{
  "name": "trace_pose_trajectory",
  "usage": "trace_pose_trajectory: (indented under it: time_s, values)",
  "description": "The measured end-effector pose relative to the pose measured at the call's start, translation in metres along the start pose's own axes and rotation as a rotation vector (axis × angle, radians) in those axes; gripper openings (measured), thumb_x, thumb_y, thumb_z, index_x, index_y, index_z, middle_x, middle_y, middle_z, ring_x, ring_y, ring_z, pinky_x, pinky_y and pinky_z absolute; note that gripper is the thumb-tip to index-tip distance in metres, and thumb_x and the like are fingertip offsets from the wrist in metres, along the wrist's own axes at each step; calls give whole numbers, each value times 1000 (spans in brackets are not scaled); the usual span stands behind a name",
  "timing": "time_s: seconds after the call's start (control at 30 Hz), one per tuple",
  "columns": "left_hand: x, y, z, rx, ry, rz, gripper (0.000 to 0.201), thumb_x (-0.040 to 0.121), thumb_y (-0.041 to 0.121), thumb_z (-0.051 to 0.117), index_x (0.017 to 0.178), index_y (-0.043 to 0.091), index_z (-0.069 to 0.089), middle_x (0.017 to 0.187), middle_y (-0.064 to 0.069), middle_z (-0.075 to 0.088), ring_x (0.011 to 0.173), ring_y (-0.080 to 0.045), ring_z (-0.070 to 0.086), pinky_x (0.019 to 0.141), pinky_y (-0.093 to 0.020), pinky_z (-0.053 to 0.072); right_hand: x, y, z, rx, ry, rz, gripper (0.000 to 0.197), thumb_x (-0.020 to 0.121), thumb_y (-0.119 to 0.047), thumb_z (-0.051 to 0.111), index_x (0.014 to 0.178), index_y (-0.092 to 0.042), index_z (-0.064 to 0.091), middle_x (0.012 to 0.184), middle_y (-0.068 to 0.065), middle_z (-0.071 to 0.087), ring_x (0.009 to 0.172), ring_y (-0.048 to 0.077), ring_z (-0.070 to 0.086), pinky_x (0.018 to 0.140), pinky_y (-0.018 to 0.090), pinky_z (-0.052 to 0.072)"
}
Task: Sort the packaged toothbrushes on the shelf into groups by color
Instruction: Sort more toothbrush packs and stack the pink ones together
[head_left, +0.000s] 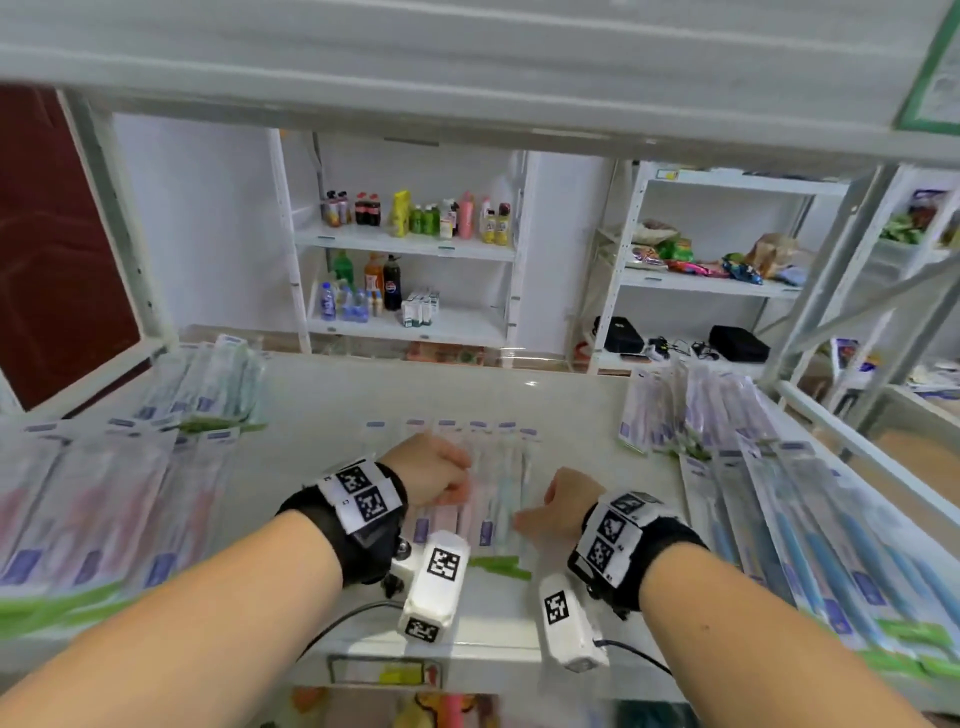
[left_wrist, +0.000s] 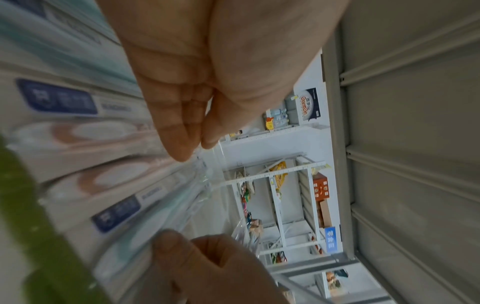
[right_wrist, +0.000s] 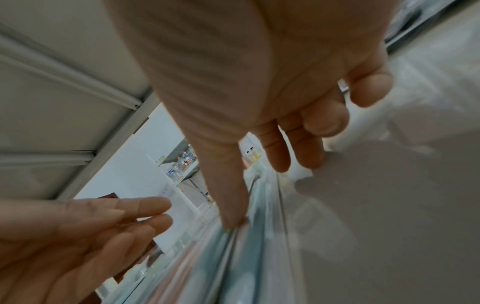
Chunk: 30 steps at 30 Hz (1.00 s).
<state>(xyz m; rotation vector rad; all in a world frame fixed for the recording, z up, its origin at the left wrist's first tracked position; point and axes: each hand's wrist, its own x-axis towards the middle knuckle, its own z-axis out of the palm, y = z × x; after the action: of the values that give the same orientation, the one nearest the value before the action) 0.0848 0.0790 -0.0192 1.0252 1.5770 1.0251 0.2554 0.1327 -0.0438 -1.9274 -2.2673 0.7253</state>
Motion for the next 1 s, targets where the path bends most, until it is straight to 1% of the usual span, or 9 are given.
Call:
trace_pose_trajectory:
  time_s: [0.13,0.3,0.43,0.5,0.57,0.63,0.67,0.73,1.0]
  values:
    - [-5,-8,10,233,-119,69,22,88,-7,49,98,5,64,97,-19,61,86,-25,58,92,-36,49,-8,-11,10,-58,20,57,45,62,-53,71,86,-19,53,74,-2,56,67,15,56,51,24,42]
    - [-8,-8,16,573,-153,160,40,90,7,51,129,9,56,133,-7,56,119,-19,53,103,-26,37,-9,-9,7,-96,-23,47,28,75,-43,63,70,-18,54,68,0,59,59,15,56,50,22,42]
    - [-9,-4,19,653,-167,153,41,92,11,49,133,10,51,139,-5,50,126,-19,48,107,-26,34,-5,6,-6,-162,-79,87,32,79,-43,66,83,-12,58,78,2,57,74,20,55,65,26,45]
    - [-8,-3,23,672,-161,150,42,92,12,50,134,9,51,139,-6,50,126,-20,48,106,-24,34,-4,17,-14,-185,-70,122,26,78,-38,65,72,-14,56,70,1,55,67,19,53,63,25,43]
    - [-8,-2,28,690,-152,126,39,91,12,51,129,6,55,129,-8,56,118,-21,52,98,-24,37,-2,30,-24,-214,-54,158,31,78,-35,64,60,-15,49,59,0,50,55,15,49,55,22,40]
    - [-7,-2,33,720,-129,103,19,90,11,52,102,0,62,102,-10,54,98,-19,52,83,-23,37,-1,41,-32,-254,-54,185,34,79,-37,64,60,-14,47,58,-1,48,52,14,47,48,21,36]
    - [-7,-1,37,741,-112,101,9,89,11,52,82,6,55,92,-7,48,90,-18,47,77,-23,34,-1,46,-35,-272,-54,186,36,79,-40,64,61,-14,46,60,-1,48,54,14,48,47,20,36]
    - [-6,0,44,766,-86,77,28,87,10,53,66,17,37,75,-2,38,82,-18,39,67,-24,29,-2,52,-38,-288,-54,185,38,77,-40,66,62,-14,45,60,-1,48,56,14,48,52,21,40]
    - [0,3,75,849,-51,57,36,80,15,64,59,13,35,63,-2,36,71,-21,43,64,-24,32,-15,73,-51,-33,-31,116,29,76,-27,67,63,-11,47,63,1,46,63,17,49,43,20,32]
